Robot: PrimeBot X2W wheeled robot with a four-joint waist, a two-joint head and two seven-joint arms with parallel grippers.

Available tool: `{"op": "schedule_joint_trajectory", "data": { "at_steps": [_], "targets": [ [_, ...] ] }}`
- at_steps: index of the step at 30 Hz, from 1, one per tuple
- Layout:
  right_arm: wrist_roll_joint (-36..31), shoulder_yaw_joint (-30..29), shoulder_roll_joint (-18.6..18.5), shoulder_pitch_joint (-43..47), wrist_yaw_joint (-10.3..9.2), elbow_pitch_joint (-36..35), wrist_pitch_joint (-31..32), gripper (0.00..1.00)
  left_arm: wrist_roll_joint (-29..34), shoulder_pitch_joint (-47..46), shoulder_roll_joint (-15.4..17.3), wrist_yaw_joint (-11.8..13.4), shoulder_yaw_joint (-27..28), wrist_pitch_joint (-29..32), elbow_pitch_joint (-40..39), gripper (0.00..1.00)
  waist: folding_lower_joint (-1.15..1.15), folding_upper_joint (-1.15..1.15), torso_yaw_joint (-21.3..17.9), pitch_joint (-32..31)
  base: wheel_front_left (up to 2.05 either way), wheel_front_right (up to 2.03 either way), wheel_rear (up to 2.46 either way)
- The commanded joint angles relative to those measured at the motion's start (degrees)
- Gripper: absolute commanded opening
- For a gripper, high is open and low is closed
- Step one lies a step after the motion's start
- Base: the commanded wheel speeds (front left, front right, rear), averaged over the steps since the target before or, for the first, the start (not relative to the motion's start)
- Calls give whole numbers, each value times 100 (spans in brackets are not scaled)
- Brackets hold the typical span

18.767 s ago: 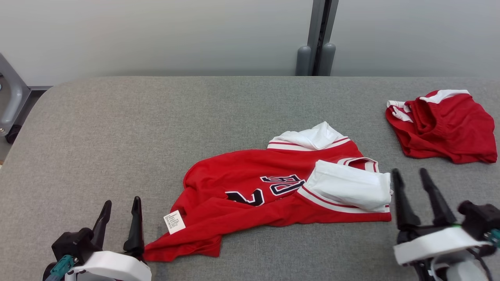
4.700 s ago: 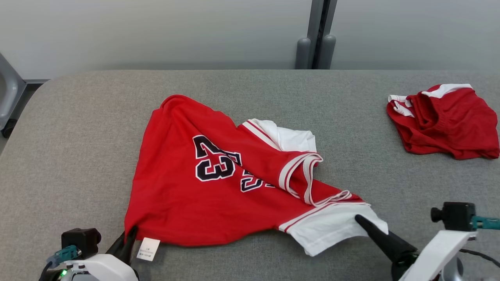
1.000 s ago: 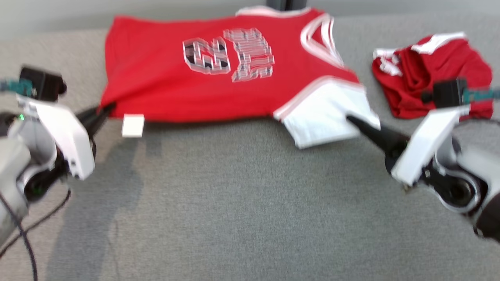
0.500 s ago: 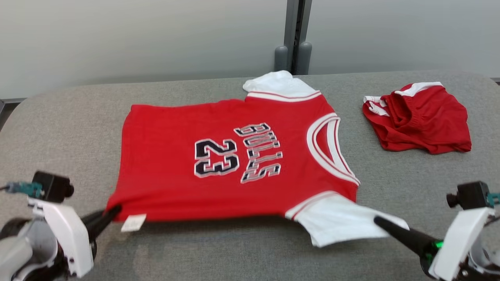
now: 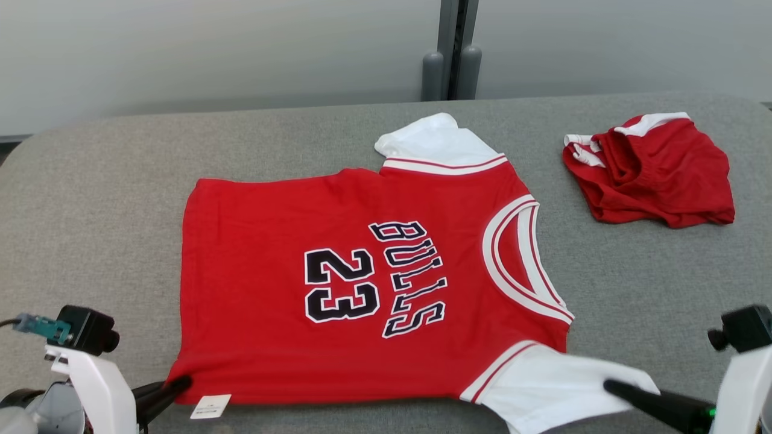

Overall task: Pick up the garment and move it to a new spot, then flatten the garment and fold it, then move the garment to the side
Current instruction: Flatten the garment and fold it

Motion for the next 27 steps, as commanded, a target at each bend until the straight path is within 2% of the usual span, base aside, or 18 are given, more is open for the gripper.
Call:
{"op": "schedule_joint_trajectory", "data": {
  "at_steps": [1,5,15,20,27],
  "targets": [
    [-108,-5,43,-198,2,116,213,0,-100,-114,-12,20,40,128,-36,0,0,0,-20,108,0,0,0],
    [-202,2,225,-766,2,508,950,0,-168,-501,-88,33,104,631,17,0,0,0,-24,294,0,0,0],
    [225,15,931,-1919,2,1432,2866,0,-644,-1544,-501,101,81,2673,862,0,0,0,55,633,0,0,0],
    [315,20,1127,-2321,2,1970,3384,0,-616,-1926,-674,137,119,3058,1370,0,0,0,48,779,0,0,0],
    [439,21,1376,-2717,2,2222,3557,0,-561,-2199,-920,33,159,3232,1799,0,0,0,34,970,0,0,0]
  ]
}}
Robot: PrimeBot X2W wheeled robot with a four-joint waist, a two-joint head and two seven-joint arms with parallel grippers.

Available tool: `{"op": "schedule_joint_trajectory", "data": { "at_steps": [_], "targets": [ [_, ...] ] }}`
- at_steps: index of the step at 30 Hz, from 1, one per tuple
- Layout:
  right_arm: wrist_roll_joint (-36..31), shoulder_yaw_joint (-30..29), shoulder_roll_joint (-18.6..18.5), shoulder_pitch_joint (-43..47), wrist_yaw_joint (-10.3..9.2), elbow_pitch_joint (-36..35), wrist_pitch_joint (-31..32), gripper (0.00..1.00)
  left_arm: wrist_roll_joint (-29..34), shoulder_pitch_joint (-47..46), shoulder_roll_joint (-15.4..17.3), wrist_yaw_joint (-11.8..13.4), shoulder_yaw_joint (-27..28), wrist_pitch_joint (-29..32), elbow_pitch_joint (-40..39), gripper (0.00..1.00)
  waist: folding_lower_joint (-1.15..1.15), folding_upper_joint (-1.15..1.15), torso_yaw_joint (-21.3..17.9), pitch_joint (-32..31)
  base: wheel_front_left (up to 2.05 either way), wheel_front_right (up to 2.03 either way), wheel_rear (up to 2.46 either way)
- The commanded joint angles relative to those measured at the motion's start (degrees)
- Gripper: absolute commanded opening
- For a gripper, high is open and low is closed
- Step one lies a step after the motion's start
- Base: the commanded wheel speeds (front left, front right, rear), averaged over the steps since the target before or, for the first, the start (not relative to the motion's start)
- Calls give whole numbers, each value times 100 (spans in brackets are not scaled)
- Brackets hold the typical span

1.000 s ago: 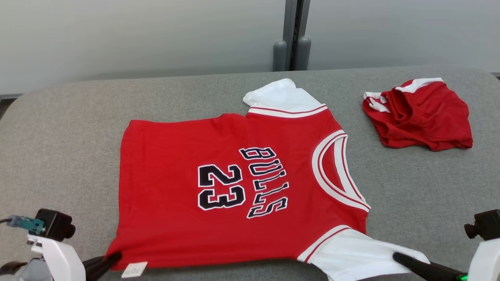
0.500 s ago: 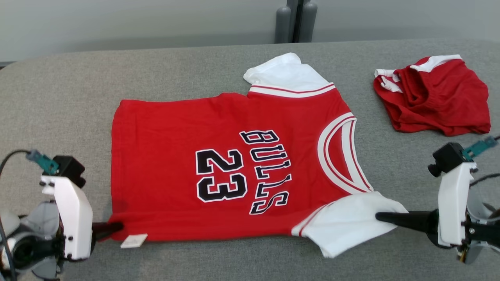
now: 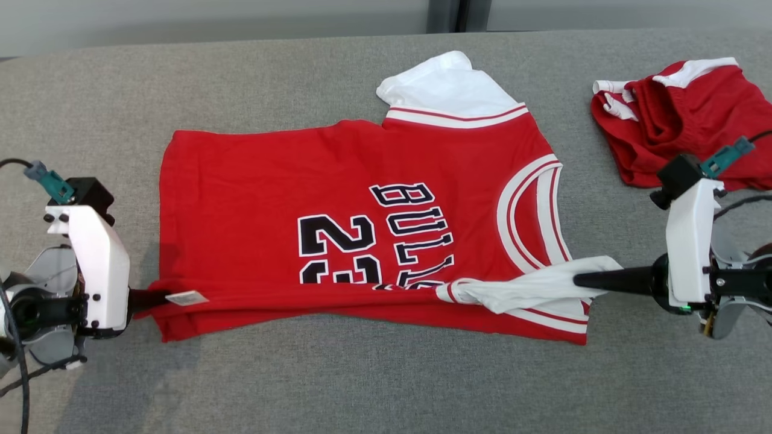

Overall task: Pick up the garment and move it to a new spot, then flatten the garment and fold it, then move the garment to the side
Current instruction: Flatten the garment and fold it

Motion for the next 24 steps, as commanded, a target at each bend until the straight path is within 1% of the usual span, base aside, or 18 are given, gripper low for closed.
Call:
{"op": "schedule_joint_trajectory", "data": {
  "at_steps": [1,7,12,18,19,21,22,23,24],
  "targets": [
    [5,11,0,-70,2,44,39,0,40,-93,-18,-19,28,23,53,0,0,0,-3,31,0,0,0],
    [40,10,119,-456,2,117,96,0,139,-334,-244,-71,32,138,364,0,0,0,-1,195,0,0,0],
    [-80,12,172,-633,2,257,187,0,153,-436,-410,-113,23,252,647,0,0,0,-22,259,0,0,0],
    [-96,10,321,-726,2,365,133,0,115,-441,-510,-214,23,300,927,0,0,0,-65,246,0,0,0],
    [-85,11,335,-738,2,387,118,2,111,-445,-533,-237,28,297,969,0,0,0,-67,245,0,0,0],
    [-70,12,360,-745,2,426,77,15,100,-447,-577,-270,41,287,1046,0,0,0,-67,235,0,0,0],
    [-70,12,375,-754,2,436,54,25,96,-448,-593,-287,42,286,1075,0,0,0,-66,230,0,0,0],
    [-64,12,391,-764,2,442,33,38,94,-451,-605,-300,43,288,1104,0,0,0,-65,226,0,0,0],
    [-58,11,405,-765,2,442,11,43,92,-455,-620,-315,44,292,1135,0,0,0,-63,220,0,0,0]
  ]
}}
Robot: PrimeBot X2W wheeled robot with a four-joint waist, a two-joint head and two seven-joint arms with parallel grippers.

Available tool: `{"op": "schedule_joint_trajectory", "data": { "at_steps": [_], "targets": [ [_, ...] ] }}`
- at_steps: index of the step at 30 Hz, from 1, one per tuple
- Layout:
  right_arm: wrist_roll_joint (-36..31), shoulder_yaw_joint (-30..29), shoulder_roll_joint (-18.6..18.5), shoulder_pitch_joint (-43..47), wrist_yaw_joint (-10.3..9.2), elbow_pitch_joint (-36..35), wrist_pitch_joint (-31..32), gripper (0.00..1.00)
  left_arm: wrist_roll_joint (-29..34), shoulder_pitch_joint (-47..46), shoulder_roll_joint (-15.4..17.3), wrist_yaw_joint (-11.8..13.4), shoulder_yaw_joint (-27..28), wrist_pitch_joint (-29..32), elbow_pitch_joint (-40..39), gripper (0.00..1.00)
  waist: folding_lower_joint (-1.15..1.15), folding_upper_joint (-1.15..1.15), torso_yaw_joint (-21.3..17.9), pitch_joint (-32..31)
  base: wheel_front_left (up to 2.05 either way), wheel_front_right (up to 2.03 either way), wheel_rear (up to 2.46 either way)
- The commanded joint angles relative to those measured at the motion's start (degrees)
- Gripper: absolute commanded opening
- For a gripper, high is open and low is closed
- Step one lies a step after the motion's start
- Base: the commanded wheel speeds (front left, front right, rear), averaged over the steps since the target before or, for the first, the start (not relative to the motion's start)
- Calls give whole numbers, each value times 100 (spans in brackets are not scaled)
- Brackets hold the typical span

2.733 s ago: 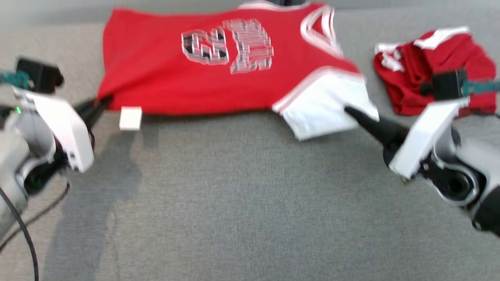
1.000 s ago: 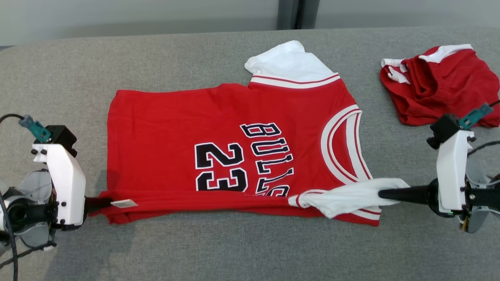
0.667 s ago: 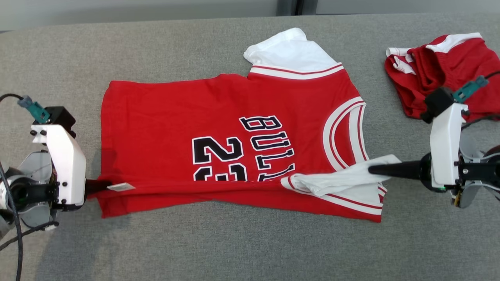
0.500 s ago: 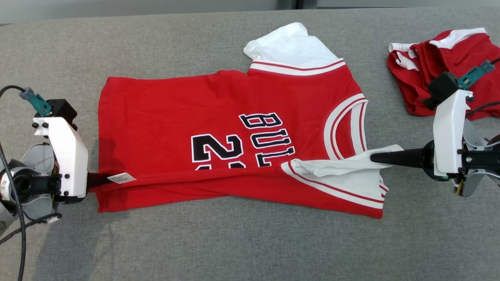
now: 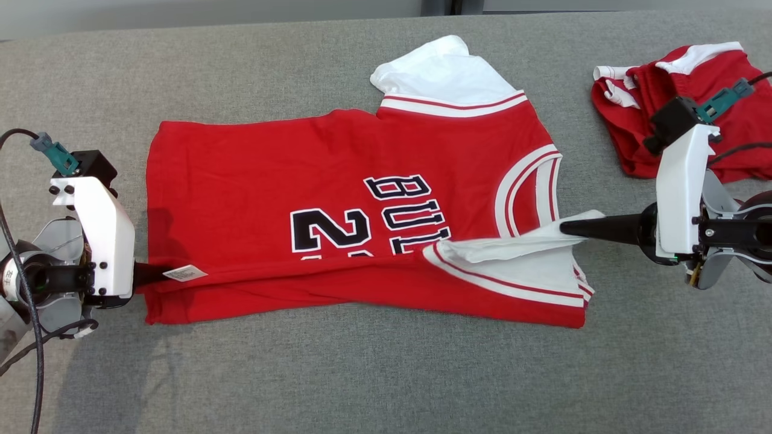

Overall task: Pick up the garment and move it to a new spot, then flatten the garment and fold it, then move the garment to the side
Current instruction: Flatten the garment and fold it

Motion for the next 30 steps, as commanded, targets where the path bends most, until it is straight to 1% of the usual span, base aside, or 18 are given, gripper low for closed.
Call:
{"op": "schedule_joint_trajectory", "data": {
  "at_steps": [1,2,3,4,6,10,15,16,18,19,22,23,26,28,29,30],
  "targets": [
    [25,9,13,-46,2,30,-59,50,6,-63,9,-22,25,-1,55,0,0,0,3,-9,0,0,0],
    [25,4,25,-49,2,18,-105,99,26,-76,3,-48,28,-20,85,0,0,0,3,-19,0,0,0],
    [32,-4,36,-51,2,17,-161,100,52,-85,-7,-62,29,-44,107,62,0,0,3,-30,0,0,0],
    [34,-7,47,-57,2,27,-220,100,84,-89,-22,-75,26,-68,135,100,0,0,4,-44,0,0,0],
    [45,-11,72,-53,2,24,-317,100,139,-96,-51,-102,8,-133,188,100,0,0,9,-79,0,0,0],
    [0,-143,59,-21,2,-66,-708,100,97,-30,-151,-161,102,-347,305,100,0,0,22,-173,0,0,0],
    [-12,-293,1,187,2,-162,-1208,100,185,61,-156,-245,124,-554,450,100,0,0,25,-326,0,0,0],
    [28,-358,-86,383,2,-217,-1469,100,218,143,-141,-310,179,-797,485,100,0,0,28,-437,0,0,0],
    [-23,-369,-156,541,2,-284,-1653,100,333,154,-89,-362,216,-1072,497,100,0,0,25,-501,0,0,0],
    [-23,-369,-156,541,2,-284,-1653,100,333,154,-89,-362,216,-1072,497,100,0,0,25,-501,0,0,0],
    [-92,-409,-243,792,2,-368,-1972,100,435,335,-19,-422,251,-1464,480,100,0,0,19,-587,0,0,0],
    [-121,-441,-300,968,2,-422,-2181,100,457,419,80,-462,309,-1725,437,100,0,0,15,-647,0,0,0],
    [-236,-468,-390,1212,2,-542,-2503,100,579,583,234,-488,386,-2229,320,100,0,0,13,-704,0,0,0],
    [-338,-519,-423,1357,2,-638,-2784,100,607,776,282,-482,456,-2640,194,100,0,0,15,-737,0,0,0],
    [-416,-535,-463,1433,2,-666,-2954,100,650,855,326,-470,500,-2885,114,100,0,0,17,-751,0,0,0],
    [-511,-542,-490,1512,2,-689,-3118,100,772,904,407,-395,533,-3162,55,100,0,0,18,-763,0,0,0]
  ]
}}
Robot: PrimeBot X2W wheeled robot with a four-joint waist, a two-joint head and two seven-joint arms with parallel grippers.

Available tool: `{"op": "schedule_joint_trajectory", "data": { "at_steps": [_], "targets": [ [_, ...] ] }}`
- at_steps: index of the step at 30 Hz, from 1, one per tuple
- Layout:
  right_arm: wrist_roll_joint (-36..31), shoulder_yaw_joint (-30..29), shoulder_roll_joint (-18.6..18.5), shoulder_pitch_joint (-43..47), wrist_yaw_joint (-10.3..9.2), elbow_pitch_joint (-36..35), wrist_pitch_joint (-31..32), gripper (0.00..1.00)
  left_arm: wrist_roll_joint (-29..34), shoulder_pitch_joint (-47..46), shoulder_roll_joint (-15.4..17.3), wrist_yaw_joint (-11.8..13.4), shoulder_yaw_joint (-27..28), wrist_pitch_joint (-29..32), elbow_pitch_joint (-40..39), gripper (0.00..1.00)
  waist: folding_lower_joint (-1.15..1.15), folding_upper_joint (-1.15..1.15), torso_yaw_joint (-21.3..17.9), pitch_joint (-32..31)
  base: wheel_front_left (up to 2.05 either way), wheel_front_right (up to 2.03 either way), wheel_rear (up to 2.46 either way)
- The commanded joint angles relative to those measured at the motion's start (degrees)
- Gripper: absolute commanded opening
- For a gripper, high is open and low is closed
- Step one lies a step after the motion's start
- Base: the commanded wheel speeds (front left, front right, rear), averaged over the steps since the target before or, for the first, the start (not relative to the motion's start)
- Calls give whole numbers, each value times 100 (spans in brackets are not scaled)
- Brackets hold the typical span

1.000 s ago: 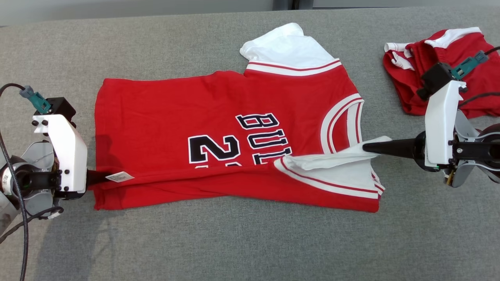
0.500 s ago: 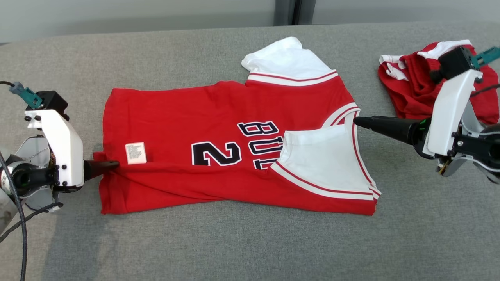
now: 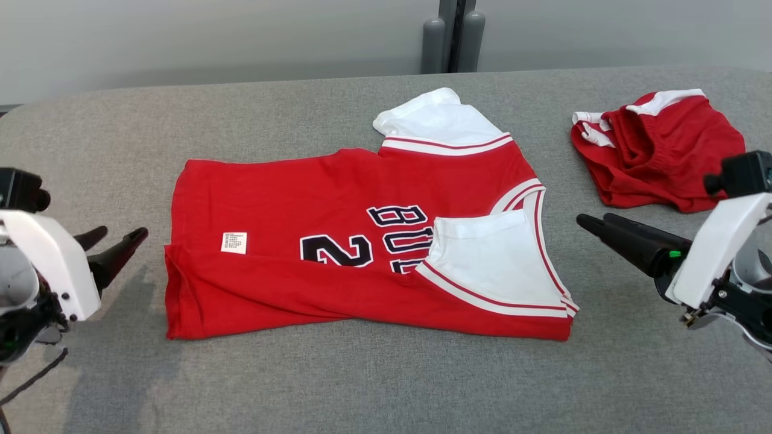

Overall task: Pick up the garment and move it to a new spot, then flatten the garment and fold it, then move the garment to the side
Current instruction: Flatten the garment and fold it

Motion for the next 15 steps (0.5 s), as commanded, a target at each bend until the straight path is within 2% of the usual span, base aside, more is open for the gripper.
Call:
{"op": "schedule_joint_trajectory", "data": {
  "at_steps": [1,6,10,15],
  "targets": [
    [-133,-24,-68,147,2,-2,-235,100,191,109,127,131,44,-316,-66,100,0,0,6,-21,0,0,0],
    [-555,-18,-48,514,2,215,-1087,100,442,666,149,582,99,-1403,-609,100,0,0,82,-104,0,0,0],
    [-723,-9,49,780,2,382,-1600,100,612,1062,46,1120,123,-2096,-1049,100,0,0,145,-119,0,0,0],
    [-824,82,164,1071,2,640,-1795,100,648,1566,-225,1816,165,-2671,-1432,100,0,0,189,-123,0,0,0]
  ]
}}
